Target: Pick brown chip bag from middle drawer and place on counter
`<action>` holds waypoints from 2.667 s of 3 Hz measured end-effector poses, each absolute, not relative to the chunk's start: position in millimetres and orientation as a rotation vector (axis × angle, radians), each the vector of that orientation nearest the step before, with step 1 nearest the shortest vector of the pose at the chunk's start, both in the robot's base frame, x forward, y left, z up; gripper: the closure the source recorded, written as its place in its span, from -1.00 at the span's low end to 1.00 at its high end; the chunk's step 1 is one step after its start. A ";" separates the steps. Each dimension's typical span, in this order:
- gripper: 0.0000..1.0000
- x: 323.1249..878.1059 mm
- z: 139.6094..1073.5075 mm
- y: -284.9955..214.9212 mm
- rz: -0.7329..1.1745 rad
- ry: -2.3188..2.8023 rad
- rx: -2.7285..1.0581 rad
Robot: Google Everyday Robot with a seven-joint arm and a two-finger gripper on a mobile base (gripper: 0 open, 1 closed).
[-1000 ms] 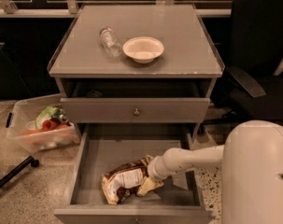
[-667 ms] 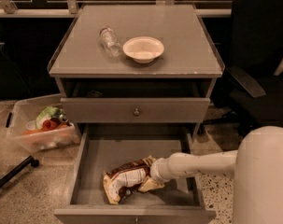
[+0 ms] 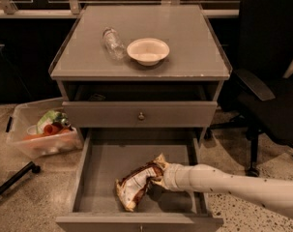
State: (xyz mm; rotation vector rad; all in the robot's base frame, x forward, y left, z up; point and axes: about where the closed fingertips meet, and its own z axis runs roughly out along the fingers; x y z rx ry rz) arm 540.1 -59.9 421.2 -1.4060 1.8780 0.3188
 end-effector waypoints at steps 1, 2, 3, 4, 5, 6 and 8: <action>1.00 527.8 478.7 -65.6 0.311 1.773 -1.399; 1.00 510.8 536.5 -71.9 0.283 1.686 -1.410; 1.00 497.5 588.8 -78.3 0.238 1.638 -1.421; 1.00 501.7 640.1 -80.0 0.179 1.620 -1.440; 1.00 519.6 697.4 -79.2 0.111 1.600 -1.453; 1.00 543.3 763.9 -83.1 0.025 1.586 -1.435; 1.00 549.7 777.3 -89.3 -0.012 1.534 -1.431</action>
Offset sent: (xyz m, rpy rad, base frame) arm -0.0502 -0.0244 0.1910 0.0712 -0.2572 0.0953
